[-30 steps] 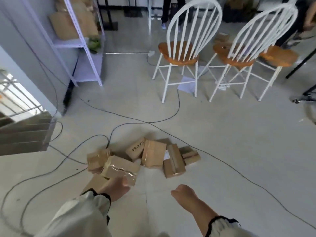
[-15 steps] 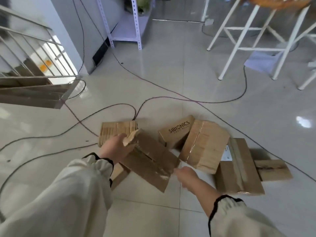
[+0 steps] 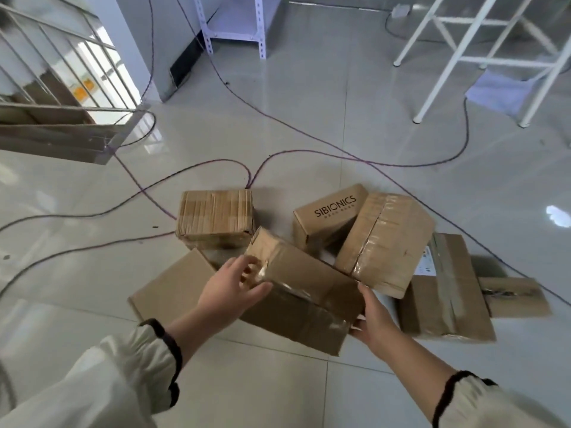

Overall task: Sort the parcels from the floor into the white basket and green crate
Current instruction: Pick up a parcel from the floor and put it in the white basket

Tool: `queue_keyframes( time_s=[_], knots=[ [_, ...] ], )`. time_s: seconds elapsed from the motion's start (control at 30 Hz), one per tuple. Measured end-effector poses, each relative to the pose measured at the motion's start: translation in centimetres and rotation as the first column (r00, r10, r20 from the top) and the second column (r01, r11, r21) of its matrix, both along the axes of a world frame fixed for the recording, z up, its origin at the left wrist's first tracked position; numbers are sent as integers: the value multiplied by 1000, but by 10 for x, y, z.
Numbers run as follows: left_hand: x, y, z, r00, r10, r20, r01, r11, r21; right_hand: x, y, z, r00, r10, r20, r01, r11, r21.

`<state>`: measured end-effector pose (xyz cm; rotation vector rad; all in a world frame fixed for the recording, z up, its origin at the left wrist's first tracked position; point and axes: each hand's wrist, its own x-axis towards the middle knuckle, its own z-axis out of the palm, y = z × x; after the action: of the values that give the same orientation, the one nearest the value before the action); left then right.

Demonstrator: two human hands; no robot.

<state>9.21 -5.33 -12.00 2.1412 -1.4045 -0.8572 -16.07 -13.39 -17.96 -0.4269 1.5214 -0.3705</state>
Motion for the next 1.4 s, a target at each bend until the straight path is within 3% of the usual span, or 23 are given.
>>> queue_keyframes(
  time_s=[0.13,0.3,0.37,0.47,0.5,0.57,0.67,0.77,0.9,1.0,1.13,1.23,1.33,1.4],
  knots=[
    [-16,29,-29,979,30,-199,-30,1000,1,-32,3,-1,997,-37,-70,36,999,-20],
    [-11,42,-52,944,-5,-329,70,980,185,-36,11,2,966,188,-175,-196,980,-29],
    [-2,42,-56,879,86,-468,67,951,302,-35,13,2,954,238,-184,-250,967,-45],
    [18,38,-59,806,270,-527,72,839,539,-39,14,2,925,298,-234,-325,942,-82],
    [21,36,-61,798,321,-510,37,819,572,-40,14,0,913,328,-242,-357,930,-85],
    [23,24,-68,864,337,-373,-105,846,522,-41,14,-2,891,386,-238,-416,905,-93],
    [12,-4,-75,960,278,-42,-264,942,205,-37,12,-2,887,400,-230,-427,900,-85],
    [-5,-26,-73,985,172,-18,-168,978,123,-45,14,1,926,305,-223,-288,952,108],
    [-17,-31,-67,985,-109,136,85,982,171,-50,27,1,992,127,-5,-115,910,398],
    [-18,-27,-61,967,-152,203,117,978,175,-37,26,4,998,22,59,-41,941,337],
    [-12,-11,-55,939,-234,253,163,949,270,-25,11,17,987,162,10,-161,970,180],
    [-4,10,-54,951,-288,107,224,888,401,-15,-1,25,981,190,35,-193,976,96],
    [-9,33,-53,954,-124,-273,258,803,537,-1,-7,26,975,193,108,-192,981,-21],
    [-16,44,-54,922,-74,-380,301,755,582,6,-4,26,961,249,118,-242,968,-68]
  ],
)
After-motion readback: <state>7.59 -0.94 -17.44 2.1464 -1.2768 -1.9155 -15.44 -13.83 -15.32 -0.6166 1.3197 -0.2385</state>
